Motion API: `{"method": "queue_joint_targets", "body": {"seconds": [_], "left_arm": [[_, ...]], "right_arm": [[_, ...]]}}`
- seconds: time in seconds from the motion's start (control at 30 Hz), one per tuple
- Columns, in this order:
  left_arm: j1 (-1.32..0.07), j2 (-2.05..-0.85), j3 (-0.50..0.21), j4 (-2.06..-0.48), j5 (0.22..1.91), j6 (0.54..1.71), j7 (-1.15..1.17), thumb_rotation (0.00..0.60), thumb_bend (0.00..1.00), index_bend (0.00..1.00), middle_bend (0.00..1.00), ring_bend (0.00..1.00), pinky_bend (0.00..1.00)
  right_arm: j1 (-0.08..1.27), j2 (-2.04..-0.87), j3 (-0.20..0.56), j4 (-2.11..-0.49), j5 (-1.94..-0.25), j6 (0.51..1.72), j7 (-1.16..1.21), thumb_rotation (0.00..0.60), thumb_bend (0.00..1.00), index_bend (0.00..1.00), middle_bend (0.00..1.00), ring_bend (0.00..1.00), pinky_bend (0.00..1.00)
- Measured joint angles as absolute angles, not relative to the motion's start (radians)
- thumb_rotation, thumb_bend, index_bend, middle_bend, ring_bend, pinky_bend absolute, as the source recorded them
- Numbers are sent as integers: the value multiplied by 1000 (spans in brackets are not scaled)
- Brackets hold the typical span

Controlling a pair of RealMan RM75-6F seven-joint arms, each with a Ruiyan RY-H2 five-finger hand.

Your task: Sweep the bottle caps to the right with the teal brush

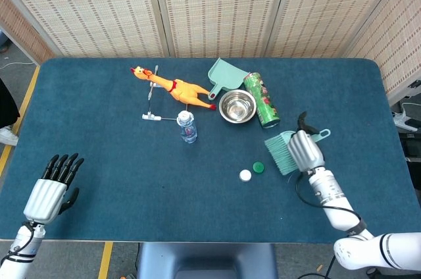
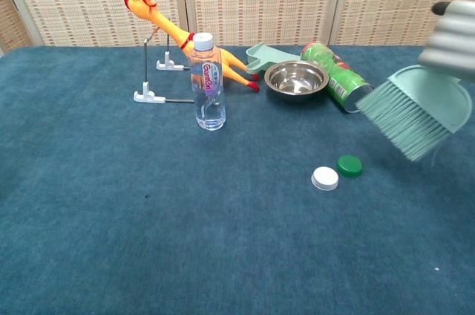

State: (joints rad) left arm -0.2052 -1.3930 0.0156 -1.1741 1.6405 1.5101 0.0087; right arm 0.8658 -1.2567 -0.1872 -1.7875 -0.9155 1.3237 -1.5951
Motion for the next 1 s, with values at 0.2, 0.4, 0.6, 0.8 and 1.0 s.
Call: {"method": "queue_joint_targets", "body": {"seconds": [0.2,0.4,0.6,0.8,1.0], "left_arm": [[-202,-1387,15,-1185,1649,1525,7,600,465,0,0,0,50],[-208,-1382,10,-1219,1647,1518,27,600,464,0,0,0,49],[-210,-1376,6,-1225,1643,1517,19,600,465,0,0,0,49],[-207,-1378,10,-1214,1643,1514,8,600,464,0,0,0,50],[-207,-1379,10,-1209,1642,1514,5,600,464,0,0,0,50]], "right_arm": [[899,-1323,-174,-1832,-947,1320,-1737,600,328,953,782,524,175],[933,-1465,-151,-1823,-907,1340,-1948,600,328,951,782,523,175],[973,-1572,-123,-1781,-856,1358,-2061,600,328,950,782,523,175],[1003,-1612,-113,-1747,-826,1364,-2126,600,328,950,782,523,175],[1033,-1657,-122,-1721,-791,1365,-2200,600,328,950,784,523,175]]}}
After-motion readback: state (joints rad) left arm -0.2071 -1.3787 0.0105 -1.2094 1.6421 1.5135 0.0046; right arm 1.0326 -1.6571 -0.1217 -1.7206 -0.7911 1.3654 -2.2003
